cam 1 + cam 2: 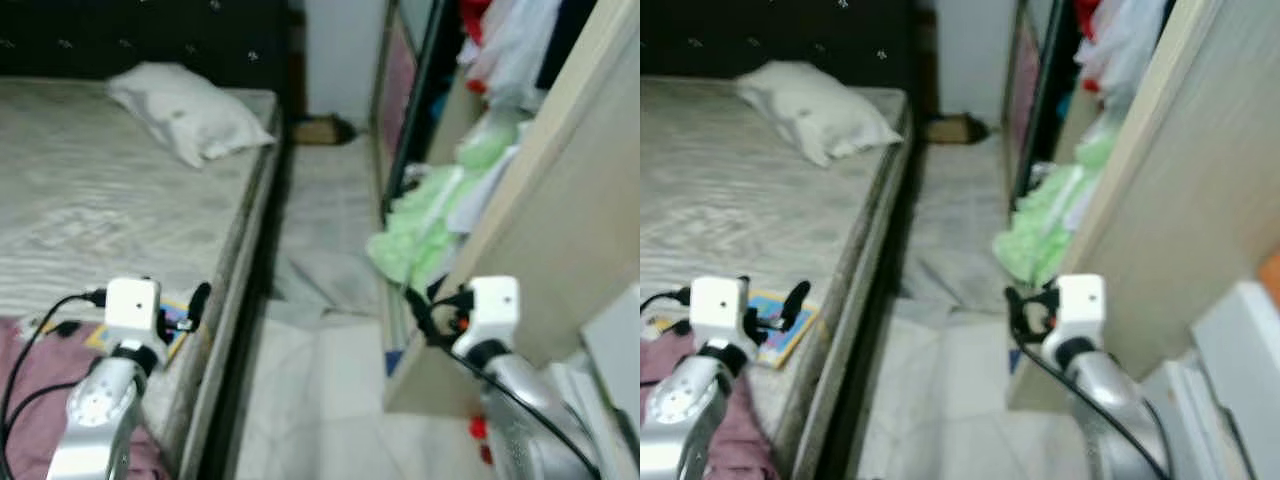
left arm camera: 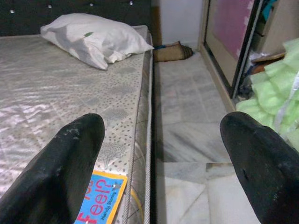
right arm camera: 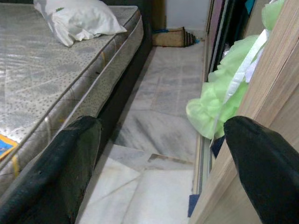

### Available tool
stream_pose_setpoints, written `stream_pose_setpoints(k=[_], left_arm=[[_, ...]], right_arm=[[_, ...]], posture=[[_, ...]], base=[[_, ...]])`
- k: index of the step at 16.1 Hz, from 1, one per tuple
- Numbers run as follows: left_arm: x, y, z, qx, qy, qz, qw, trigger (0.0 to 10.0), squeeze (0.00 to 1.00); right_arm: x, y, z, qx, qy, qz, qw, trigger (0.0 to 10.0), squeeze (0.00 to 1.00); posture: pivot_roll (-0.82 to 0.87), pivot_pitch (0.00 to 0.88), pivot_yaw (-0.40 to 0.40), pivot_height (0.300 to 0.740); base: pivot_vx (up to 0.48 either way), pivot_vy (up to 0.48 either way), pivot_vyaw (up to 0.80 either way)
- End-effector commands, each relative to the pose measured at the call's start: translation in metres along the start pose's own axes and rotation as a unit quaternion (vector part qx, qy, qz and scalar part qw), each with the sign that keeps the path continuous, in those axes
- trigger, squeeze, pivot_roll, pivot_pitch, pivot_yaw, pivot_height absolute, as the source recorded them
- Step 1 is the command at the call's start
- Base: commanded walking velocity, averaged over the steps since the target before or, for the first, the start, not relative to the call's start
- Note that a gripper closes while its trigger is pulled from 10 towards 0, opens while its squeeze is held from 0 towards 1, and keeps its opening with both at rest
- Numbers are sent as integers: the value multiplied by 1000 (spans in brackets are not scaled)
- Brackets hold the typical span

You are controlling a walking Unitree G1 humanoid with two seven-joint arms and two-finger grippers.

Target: Clean up the room

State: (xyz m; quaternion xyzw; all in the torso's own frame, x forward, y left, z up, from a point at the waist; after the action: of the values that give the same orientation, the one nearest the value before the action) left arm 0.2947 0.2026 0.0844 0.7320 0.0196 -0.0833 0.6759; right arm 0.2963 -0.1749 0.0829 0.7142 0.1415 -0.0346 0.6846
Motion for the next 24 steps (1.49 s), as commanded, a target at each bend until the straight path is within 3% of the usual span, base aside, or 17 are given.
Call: stream_pose_setpoints(k=[1,5,9,12,16,19,24], left_arm=[[0,-1,-2,1,-2,-1,1000,10000,0],[4,8,-4,7,1,15,1000,10000,0],[2,4,-9,10,13,14,1000,10000,0],[4,-4,-18,-1,40,4,999,10000,0],[19,13,-5,7,8,29,1000,10000,0],[23,16,-10,4,9,34,999,10000,0],[19,10,-3,-3,2,29,1000,10000,0]], right_arm=[[7,9,-6,-1,13,15,1000,10000,0],[23,43,-20,-7,23,75,997,10000,0],[26,50,-38,-14,38,99,994,10000,0],[27,50,-31,13,7,115,993,10000,0],[30,45,-11,18,-59,109,992,10000,0],[30,46,-13,16,-54,110,992,10000,0],[32,49,-14,20,-52,116,992,10000,0]], posture=[[-40,0,-50,740],[-24,0,-44,740],[-23,0,-28,740],[-35,0,-18,740],[-29,0,-37,740],[-33,0,-40,740],[-34,0,-44,740]], base=[[0,0,800],[0,0,800],[0,0,800],[0,0,800],[0,0,800],[0,0,800],[0,0,800]])
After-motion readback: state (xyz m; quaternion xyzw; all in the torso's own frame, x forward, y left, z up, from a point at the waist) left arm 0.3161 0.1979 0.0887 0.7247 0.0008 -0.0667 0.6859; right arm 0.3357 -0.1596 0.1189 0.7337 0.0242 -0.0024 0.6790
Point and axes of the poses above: a point about 5 cm out from each wrist's last joint towards the gripper, its own x axis pointing out of the wrist towards the gripper, its own y axis along the axis of the wrist's last joint, z = x × y, the point moved 6 cm from there along x, pointing out of the wrist towards the gripper
